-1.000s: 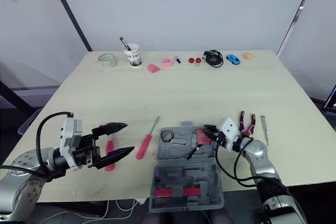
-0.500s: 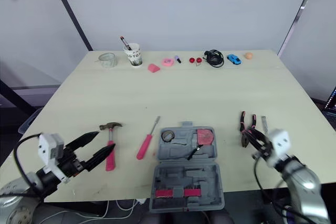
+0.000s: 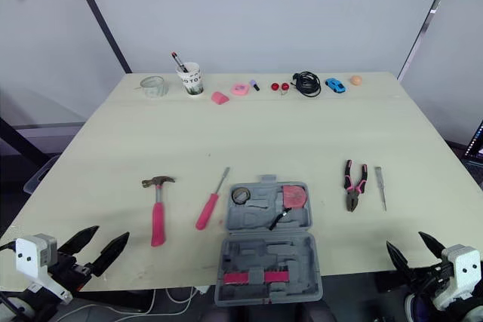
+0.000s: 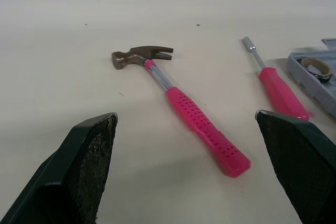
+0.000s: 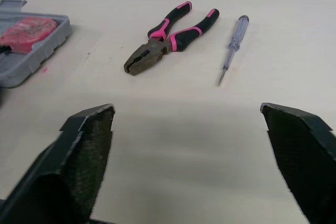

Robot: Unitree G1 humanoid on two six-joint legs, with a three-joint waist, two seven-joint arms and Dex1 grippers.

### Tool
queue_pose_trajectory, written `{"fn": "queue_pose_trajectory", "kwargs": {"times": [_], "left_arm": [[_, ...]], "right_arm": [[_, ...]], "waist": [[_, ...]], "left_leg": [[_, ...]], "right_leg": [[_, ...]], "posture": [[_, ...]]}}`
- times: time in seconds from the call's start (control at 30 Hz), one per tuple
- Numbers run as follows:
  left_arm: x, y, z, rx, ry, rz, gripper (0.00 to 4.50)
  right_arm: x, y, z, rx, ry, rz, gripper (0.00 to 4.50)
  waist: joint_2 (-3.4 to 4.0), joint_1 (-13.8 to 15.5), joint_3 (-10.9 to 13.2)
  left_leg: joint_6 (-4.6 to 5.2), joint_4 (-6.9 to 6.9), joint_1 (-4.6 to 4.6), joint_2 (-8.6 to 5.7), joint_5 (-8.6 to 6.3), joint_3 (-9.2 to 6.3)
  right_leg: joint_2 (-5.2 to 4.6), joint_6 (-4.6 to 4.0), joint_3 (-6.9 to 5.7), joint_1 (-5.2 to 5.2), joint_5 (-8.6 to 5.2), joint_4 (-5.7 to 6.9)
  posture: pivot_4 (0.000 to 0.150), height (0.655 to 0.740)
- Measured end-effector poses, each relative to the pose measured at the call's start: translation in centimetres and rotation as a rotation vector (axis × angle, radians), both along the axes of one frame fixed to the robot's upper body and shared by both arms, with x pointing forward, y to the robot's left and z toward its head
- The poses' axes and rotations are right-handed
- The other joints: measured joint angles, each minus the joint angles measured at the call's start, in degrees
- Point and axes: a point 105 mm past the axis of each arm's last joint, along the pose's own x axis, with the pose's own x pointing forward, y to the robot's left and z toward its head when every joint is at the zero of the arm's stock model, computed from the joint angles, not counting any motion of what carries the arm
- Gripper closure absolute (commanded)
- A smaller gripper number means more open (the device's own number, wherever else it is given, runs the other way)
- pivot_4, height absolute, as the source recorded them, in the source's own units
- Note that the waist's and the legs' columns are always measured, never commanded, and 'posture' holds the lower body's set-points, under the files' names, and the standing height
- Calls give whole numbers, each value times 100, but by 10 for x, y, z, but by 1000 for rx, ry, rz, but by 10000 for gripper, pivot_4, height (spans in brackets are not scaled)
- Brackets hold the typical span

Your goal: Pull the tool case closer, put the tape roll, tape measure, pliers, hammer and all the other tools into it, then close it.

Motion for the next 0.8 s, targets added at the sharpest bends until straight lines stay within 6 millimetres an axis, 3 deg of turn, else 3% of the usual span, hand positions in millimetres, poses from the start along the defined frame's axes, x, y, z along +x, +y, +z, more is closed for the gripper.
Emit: {"fn": "queue_pose_trajectory", "kwargs": {"times": [0.23,0.37,0.53,0.7,0.8], "left_arm": [[14,5,-1,-27,-7,77,0],[43,1,7,-41,-16,133,0],[61,-15,6,-64,4,181,0],[84,-32,4,-67,41,217,0],[96,-22,5,-22,54,301,0]], "right_arm": [[-4,4,3,13,5,59,635],[20,37,38,-15,-54,290,635],[41,70,61,-36,-82,493,635],[51,101,84,-22,-111,692,635],[51,117,89,-33,-99,818,635]], "waist": [[-1,21,1],[-4,7,-1],[-23,28,-12],[-27,103,-12],[-32,146,-14]], "left_leg": [[5,-15,-1,-10,1,-1],[32,-15,3,-11,17,7],[33,-15,0,-11,17,4],[34,-14,2,-19,18,-5],[34,-12,1,-27,18,-6]], "right_leg": [[-8,-19,-33,1,12,-9],[-5,-21,-80,5,16,-9],[4,-25,-85,12,19,-9],[11,-26,-92,19,19,-8],[19,-27,-92,19,19,-8]], "posture": [[1500,7400],[1500,7400],[1500,7400],[1500,7400],[1500,7400]]}}
